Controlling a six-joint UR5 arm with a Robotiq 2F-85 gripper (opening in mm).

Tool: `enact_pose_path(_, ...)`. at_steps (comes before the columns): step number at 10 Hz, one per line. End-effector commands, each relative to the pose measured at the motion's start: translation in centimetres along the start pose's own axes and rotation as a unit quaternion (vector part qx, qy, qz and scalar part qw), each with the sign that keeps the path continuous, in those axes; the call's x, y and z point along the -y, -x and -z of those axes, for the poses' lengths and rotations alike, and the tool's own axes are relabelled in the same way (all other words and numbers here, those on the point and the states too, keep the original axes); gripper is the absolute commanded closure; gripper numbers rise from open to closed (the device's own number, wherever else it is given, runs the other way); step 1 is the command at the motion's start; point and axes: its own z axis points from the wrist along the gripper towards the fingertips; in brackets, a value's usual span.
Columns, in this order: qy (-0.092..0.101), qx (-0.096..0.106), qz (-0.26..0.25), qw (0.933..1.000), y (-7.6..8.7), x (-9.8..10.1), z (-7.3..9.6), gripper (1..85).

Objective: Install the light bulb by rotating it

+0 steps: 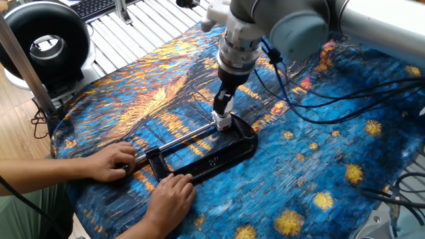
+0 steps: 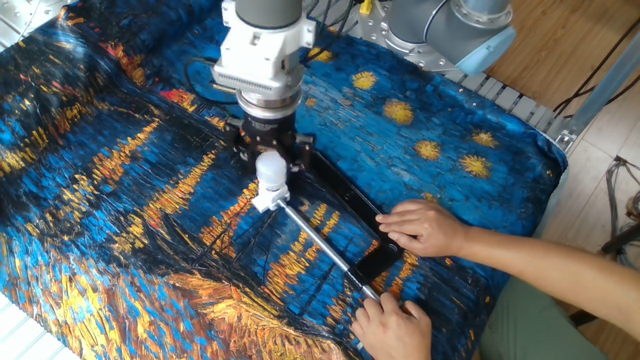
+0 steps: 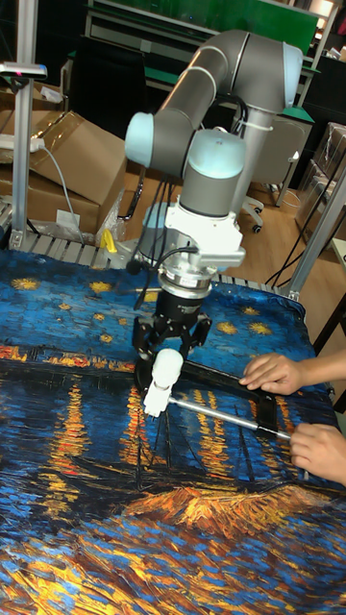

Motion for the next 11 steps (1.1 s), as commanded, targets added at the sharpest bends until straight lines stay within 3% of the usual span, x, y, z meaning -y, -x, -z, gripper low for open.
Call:
enact_pose_path(1, 0.027, -0.022, -0.007, 0.9994, -0.9, -0.2, 0.3, 9.0)
enact_pose_path(4, 0.032, -0.038, 0.025, 0.9985, -1.1, -0.1, 1.0, 8.3)
enact_pose_path(6, 0.021, -0.043, 0.094, 0.9944, -0.4, 0.4, 2.0, 11.3)
enact_pose_path(9, 0.03, -0.035, 0.185, 0.9817, 1.2, -1.2, 3.2, 12.3)
enact_pose_path(11, 0.013, -0.029, 0.25, 0.9678, 1.5, -1.2, 3.0, 14.0)
